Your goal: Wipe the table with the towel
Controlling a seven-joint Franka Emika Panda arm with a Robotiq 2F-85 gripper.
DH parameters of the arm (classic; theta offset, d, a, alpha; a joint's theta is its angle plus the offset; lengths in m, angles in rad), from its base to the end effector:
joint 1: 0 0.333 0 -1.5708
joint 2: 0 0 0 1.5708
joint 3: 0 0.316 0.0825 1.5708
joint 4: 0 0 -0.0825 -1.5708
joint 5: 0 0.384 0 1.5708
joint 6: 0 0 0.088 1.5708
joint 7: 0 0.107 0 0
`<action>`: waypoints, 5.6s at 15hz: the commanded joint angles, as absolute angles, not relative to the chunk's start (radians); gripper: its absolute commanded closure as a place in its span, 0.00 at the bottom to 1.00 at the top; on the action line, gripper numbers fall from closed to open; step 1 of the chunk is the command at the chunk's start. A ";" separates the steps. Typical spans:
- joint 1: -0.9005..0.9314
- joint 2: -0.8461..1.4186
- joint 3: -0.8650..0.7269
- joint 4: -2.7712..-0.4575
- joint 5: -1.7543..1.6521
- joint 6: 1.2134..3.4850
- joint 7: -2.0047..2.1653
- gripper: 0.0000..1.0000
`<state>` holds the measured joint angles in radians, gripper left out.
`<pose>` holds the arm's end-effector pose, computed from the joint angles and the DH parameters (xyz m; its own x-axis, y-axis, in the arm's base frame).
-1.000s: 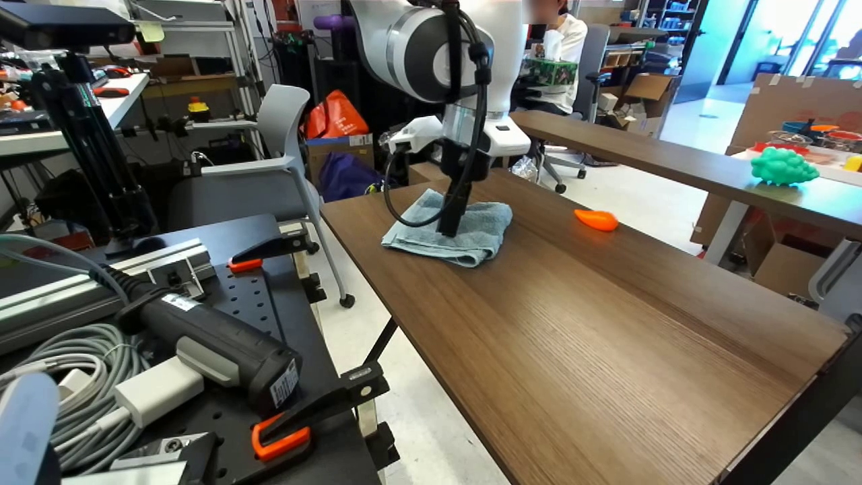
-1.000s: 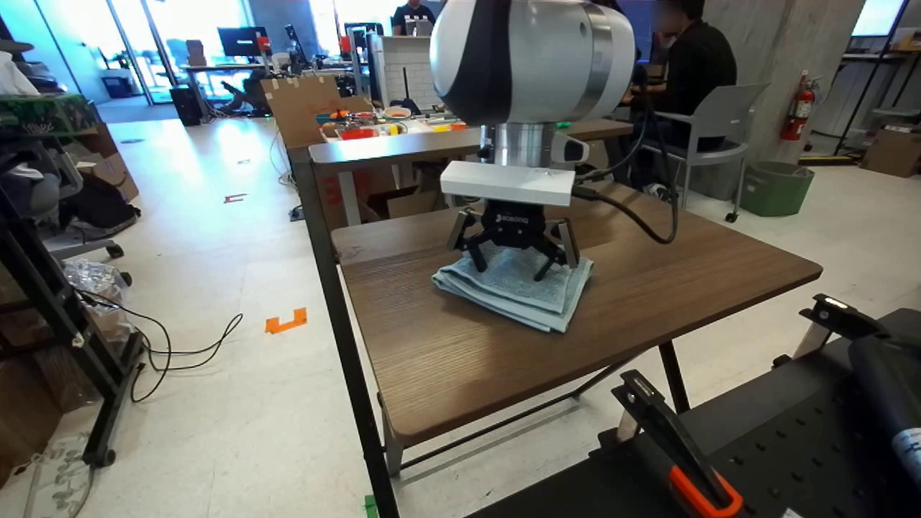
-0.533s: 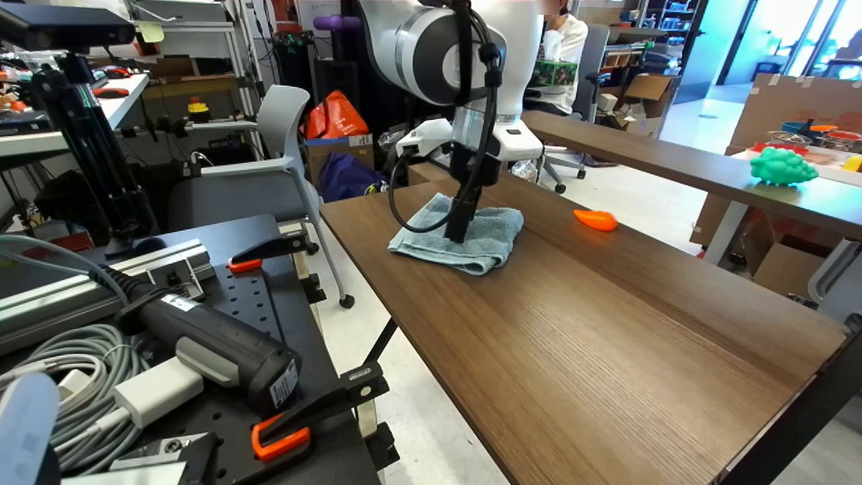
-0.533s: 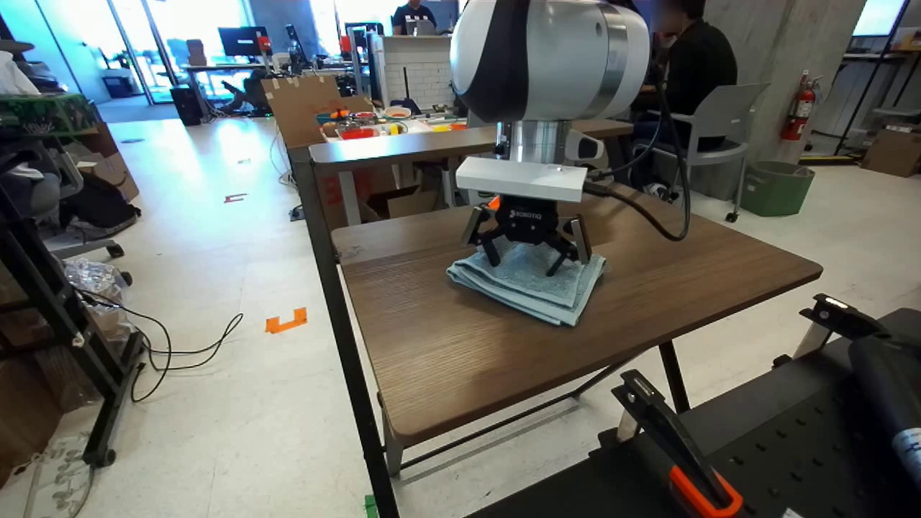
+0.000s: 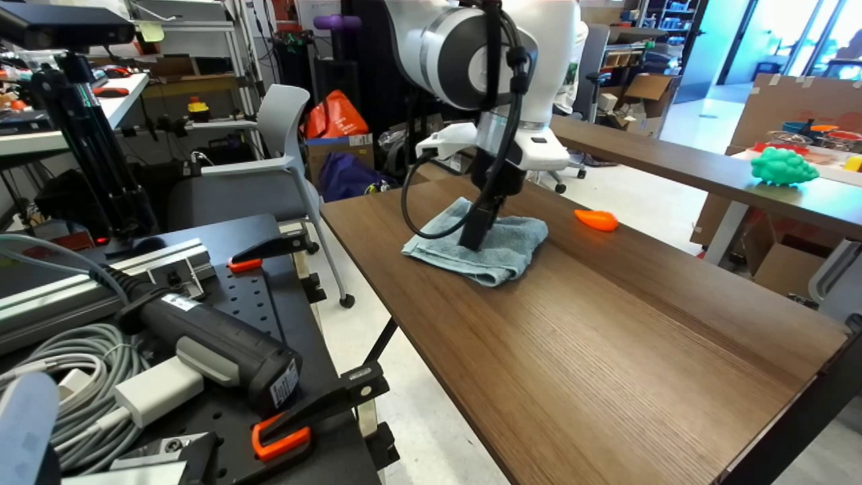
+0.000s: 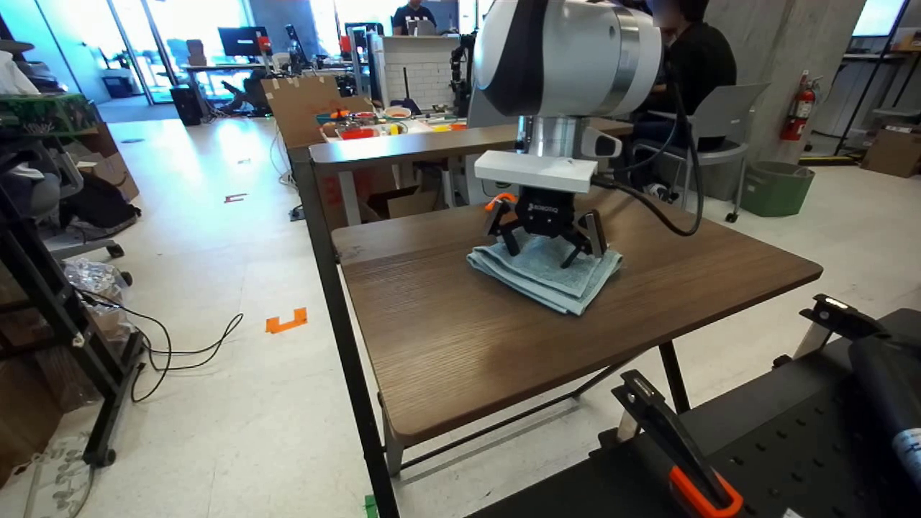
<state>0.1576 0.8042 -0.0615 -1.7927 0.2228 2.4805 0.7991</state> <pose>0.6267 0.0607 0.0914 0.6370 -0.7593 -0.1331 -0.7627 -0.6458 0.0344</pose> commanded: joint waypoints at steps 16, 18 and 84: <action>-0.169 1.116 -0.093 -1.341 0.421 2.513 1.149 0.00; -0.189 1.136 -0.070 -1.300 0.454 2.549 1.155 0.00; -0.038 0.749 -0.175 -1.974 0.234 2.500 0.958 0.00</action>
<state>-0.0660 0.7701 -0.2199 -1.8881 0.2569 2.4360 1.0232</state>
